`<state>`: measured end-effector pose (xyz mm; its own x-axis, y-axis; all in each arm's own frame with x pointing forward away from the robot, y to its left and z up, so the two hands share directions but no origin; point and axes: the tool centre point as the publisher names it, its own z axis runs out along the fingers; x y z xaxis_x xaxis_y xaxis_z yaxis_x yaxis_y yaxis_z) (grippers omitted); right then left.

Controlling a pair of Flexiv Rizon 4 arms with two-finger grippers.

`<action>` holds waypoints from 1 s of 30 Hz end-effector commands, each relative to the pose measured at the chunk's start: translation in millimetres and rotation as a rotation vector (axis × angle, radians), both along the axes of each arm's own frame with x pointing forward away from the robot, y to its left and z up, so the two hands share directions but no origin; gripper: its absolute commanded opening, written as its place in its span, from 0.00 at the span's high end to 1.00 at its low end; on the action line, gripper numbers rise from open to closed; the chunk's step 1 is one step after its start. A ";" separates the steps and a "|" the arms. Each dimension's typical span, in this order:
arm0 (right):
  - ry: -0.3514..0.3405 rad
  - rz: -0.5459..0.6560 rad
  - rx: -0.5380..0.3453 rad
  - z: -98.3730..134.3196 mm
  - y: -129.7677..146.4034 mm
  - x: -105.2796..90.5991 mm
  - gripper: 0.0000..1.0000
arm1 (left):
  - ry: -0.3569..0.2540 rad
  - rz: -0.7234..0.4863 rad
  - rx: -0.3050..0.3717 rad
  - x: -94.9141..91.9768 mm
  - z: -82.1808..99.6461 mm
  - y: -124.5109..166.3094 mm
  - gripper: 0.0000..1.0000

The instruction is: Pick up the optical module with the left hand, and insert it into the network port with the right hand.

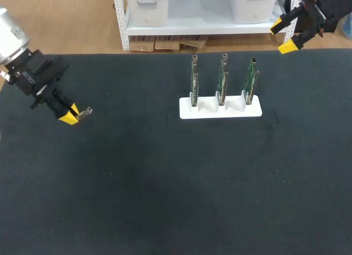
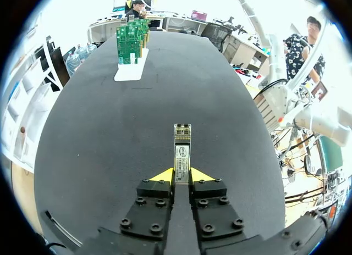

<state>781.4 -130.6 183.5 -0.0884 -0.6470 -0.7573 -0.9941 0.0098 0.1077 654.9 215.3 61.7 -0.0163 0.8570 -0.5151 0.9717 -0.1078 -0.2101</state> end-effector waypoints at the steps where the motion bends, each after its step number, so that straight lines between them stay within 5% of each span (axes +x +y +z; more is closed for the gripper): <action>1: -0.003 -0.004 0.000 0.2 0.1 -2.1 0.00 | 0.011 -0.007 0.003 3.9 0.3 0.0 1.00; 4: -0.003 -0.004 0.000 0.2 0.1 -2.1 0.00 | 0.007 -0.001 -0.002 -0.2 -1.6 2.3 1.00; 7: -0.003 -0.004 0.000 0.2 0.1 -2.1 0.00 | -0.060 0.012 -0.061 -2.4 11.0 3.9 1.00; 11: -0.003 -0.004 0.000 0.2 0.1 -2.1 0.00 | -0.161 -0.038 -0.183 12.3 36.8 -9.5 1.00; 15: -0.003 -0.004 0.000 0.2 0.1 -2.1 0.00 | -0.237 -0.057 -0.236 33.2 63.3 -27.2 1.00; 19: -0.003 -0.004 0.000 0.2 0.1 -2.1 0.00 | -0.274 -0.082 -0.321 52.4 85.2 -45.2 1.00; 23: -0.003 -0.004 0.000 0.2 0.1 -2.1 0.00 | -0.284 -0.156 -0.413 69.1 101.2 -67.6 1.00; 28: -0.003 -0.004 0.000 0.2 0.1 -2.1 0.00 | -0.207 -0.245 -0.638 95.3 105.9 -85.1 1.00; 30: -0.003 -0.004 0.000 0.2 0.1 -2.1 0.00 | -0.176 -0.252 -0.673 106.4 107.2 -90.2 1.00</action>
